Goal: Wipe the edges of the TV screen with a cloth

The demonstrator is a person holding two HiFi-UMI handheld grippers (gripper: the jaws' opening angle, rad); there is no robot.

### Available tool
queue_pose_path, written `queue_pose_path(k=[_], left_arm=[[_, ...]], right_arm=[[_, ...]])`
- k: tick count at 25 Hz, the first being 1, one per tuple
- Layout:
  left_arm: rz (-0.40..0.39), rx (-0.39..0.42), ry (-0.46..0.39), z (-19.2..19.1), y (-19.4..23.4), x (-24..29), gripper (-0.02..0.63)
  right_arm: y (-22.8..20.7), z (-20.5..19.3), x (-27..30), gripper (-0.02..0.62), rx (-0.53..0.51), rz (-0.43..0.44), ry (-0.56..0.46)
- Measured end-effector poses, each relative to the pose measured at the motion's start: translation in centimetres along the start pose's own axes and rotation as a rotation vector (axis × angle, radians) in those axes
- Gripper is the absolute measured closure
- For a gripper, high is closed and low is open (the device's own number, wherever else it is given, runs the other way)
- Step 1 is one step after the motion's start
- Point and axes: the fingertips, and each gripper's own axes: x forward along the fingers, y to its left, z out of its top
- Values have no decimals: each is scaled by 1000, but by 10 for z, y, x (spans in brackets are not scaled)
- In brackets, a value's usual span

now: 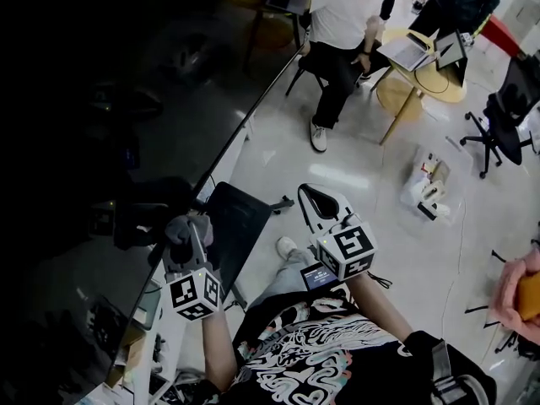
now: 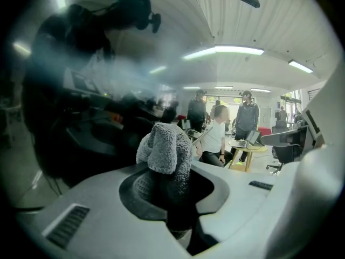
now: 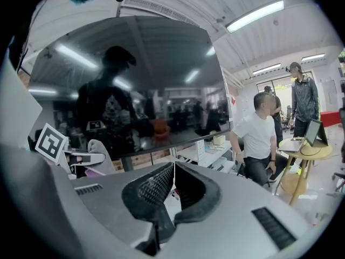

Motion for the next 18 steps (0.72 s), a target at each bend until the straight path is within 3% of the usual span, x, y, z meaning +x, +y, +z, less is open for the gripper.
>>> queue_pose_path(k=[6,13,18], left_arm=[[-17,8,-8,13,-6,-6,535],[-65,5,19,19,-53,89,535],[-83,0,18,25,-70,128,535]], right_arm=[[8,6,-3,566,6,10,-3],[-82,7,44,566,29,-32,11],[-114,13,64,566,31,-47,15]])
